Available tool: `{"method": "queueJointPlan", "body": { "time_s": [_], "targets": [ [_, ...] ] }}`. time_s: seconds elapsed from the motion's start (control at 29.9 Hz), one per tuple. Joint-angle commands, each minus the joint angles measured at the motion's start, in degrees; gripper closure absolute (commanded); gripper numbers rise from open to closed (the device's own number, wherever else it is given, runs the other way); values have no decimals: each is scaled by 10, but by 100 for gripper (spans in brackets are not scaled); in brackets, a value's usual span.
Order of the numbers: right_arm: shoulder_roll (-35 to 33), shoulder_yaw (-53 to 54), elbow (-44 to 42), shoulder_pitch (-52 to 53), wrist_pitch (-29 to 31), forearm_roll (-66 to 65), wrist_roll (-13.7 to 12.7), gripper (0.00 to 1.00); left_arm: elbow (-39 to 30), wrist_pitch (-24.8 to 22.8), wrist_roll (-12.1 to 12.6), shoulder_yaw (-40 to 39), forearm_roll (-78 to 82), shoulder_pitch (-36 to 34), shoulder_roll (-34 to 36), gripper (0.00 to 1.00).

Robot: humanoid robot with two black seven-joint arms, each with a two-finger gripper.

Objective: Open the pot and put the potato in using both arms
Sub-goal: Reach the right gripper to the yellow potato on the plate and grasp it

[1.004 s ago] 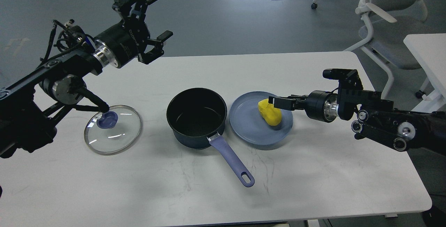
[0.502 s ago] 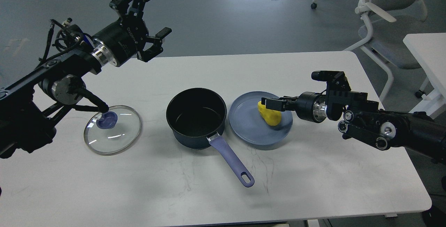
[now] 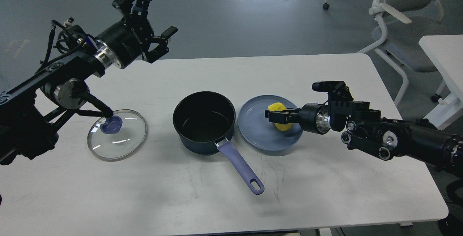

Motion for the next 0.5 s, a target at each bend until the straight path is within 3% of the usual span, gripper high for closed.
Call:
{"method": "queueJointPlan", "body": {
  "time_s": [0.0,0.2,0.47],
  "targets": [
    [4,-3,-2,-1,0,0,5,23,0,0,-1,0,0,2,0,1],
    [21,-44,-29,11,1,-1,25,52,0,0,-1,0,0,2,-1,1],
    [31,-50,-33,14,1,-1,31,68,0,0,-2,0,1,2,-1,1]
  ]
}}
